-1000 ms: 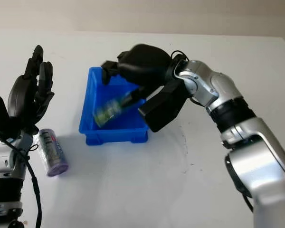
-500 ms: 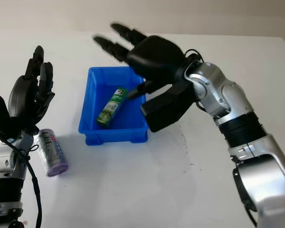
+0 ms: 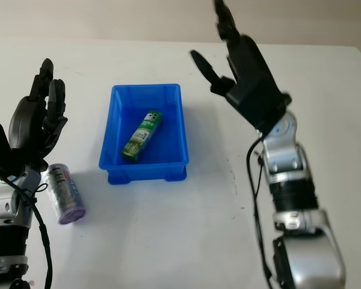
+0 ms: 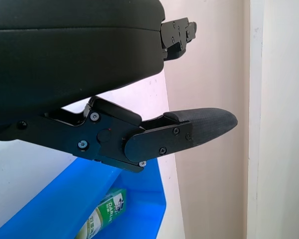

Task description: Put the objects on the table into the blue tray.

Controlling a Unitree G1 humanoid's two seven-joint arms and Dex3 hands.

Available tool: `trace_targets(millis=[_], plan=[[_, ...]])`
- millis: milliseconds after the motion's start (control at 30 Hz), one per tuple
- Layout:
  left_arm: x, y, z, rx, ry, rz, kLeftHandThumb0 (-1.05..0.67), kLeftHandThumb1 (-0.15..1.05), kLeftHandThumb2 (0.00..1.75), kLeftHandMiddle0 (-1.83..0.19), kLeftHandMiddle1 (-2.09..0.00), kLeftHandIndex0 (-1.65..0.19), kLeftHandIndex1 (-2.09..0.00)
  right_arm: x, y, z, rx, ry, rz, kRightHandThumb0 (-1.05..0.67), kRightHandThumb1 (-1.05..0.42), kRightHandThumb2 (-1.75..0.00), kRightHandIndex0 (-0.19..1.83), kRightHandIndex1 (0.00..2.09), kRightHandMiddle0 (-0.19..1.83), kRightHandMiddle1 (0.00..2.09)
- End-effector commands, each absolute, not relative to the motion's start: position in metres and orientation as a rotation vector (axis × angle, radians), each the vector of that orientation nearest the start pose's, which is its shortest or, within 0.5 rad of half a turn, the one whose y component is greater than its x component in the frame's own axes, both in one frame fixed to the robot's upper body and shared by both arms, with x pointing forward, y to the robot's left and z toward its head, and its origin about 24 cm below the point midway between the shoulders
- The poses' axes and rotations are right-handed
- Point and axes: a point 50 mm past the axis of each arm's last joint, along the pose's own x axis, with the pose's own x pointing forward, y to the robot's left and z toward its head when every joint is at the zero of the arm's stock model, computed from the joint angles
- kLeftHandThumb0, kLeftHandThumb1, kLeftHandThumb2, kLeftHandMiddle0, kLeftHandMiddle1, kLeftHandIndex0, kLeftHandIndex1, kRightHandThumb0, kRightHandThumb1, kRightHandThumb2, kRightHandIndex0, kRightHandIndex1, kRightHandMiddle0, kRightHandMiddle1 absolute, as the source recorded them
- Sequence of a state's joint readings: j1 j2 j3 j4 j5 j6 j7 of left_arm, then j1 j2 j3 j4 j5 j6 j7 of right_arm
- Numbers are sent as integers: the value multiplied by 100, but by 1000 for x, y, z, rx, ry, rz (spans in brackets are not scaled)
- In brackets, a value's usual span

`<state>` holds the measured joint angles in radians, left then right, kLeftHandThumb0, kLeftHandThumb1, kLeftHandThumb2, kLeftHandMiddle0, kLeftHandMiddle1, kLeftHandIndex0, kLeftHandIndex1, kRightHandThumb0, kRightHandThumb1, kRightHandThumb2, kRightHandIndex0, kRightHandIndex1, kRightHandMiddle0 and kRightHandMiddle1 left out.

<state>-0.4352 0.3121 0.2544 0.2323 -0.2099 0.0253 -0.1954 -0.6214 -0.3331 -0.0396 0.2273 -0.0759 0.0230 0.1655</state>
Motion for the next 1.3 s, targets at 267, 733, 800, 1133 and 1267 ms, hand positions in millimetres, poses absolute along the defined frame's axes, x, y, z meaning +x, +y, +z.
trace_targets(millis=[267,733,800,1133,1267], plan=[[330,239,140,57,-248,-20,-74,105,64,15,-6,15,-6,338,-187,153,-330,-238,64,-77,-105,-69,-19,0,-19,0],[327,240,138,46,-248,-7,-74,105,63,14,-5,15,-6,336,-188,146,-318,-232,33,-74,-105,-71,-19,0,-19,0],[326,240,138,47,-249,-7,-74,105,63,14,-5,15,-6,336,-188,146,-310,-231,34,-74,-105,-71,-19,0,-19,0],[319,246,141,69,-252,-15,-74,105,63,15,-5,16,-5,335,-188,146,-272,-209,41,-75,-105,-71,-19,0,-19,0],[315,250,144,111,-264,-29,-73,105,62,19,-4,19,-3,336,-186,148,-248,-223,55,-73,-105,-71,-19,0,-19,0]])
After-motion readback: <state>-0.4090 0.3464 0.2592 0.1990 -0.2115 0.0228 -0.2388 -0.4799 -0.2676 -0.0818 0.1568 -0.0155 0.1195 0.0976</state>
